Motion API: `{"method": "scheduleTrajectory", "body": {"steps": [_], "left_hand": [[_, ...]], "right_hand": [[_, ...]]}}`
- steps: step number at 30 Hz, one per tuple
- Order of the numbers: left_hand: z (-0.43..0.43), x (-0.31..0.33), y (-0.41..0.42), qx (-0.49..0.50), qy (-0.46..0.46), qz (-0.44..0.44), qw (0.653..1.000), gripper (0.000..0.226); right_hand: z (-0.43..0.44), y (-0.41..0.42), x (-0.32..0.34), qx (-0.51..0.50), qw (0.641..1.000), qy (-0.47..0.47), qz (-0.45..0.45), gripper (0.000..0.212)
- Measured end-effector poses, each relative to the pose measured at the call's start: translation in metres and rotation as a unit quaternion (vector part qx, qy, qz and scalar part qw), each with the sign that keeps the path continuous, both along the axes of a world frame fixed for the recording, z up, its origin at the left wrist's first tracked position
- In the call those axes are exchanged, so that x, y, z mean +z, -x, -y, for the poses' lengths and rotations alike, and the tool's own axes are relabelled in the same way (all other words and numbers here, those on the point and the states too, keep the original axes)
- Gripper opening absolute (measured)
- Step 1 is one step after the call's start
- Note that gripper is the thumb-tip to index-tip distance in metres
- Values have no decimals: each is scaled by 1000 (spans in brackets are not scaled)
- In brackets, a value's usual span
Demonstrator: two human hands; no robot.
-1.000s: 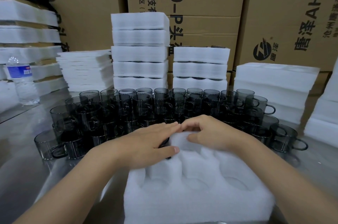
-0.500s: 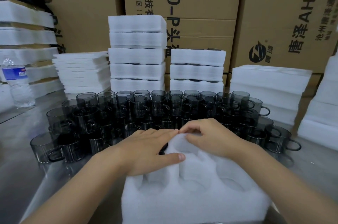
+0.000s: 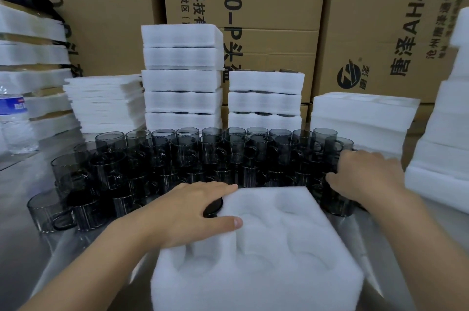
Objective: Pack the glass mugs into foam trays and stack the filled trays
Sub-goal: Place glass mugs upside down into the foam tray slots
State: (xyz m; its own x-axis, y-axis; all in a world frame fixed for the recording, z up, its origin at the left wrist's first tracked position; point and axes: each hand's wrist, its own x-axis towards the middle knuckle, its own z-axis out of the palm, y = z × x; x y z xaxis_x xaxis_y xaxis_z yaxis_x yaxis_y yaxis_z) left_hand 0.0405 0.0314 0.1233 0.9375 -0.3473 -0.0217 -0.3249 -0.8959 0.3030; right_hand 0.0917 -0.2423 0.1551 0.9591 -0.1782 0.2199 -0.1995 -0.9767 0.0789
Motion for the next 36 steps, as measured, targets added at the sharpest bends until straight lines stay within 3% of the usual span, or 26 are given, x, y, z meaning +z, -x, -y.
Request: {"method": "scheduleTrajectory", "body": {"steps": [5,9,11,15,22,28,33,36], "left_hand": [[-2,-3,0,0,26,5,1000,82],[-1,-4,-1,-5,33,14,999,83],[-1,-2,0,-11,52,14,998,79],[-3,5,3,-15,89,3,996,64],[-6,10,6,-26,103,-11,994,62],[-7,11,7,-31,103,-4,994,66],[-7,11,7,-34,117,-9,993,66],[-6,11,6,-34,119,-8,992,67]], "right_hand": [[4,-4,-1,-37,999,4,-25,23],[14,-8,-1,-79,994,-13,-75,8],[14,-8,-2,-78,993,-10,-89,11],[8,-6,-3,-48,996,-19,-75,16],[-22,2,-10,96,989,-73,-82,20],[-49,4,-27,225,953,-198,-50,39],[-63,-1,-39,311,899,-308,5,29],[-63,-3,-40,335,868,-367,-20,32]]}}
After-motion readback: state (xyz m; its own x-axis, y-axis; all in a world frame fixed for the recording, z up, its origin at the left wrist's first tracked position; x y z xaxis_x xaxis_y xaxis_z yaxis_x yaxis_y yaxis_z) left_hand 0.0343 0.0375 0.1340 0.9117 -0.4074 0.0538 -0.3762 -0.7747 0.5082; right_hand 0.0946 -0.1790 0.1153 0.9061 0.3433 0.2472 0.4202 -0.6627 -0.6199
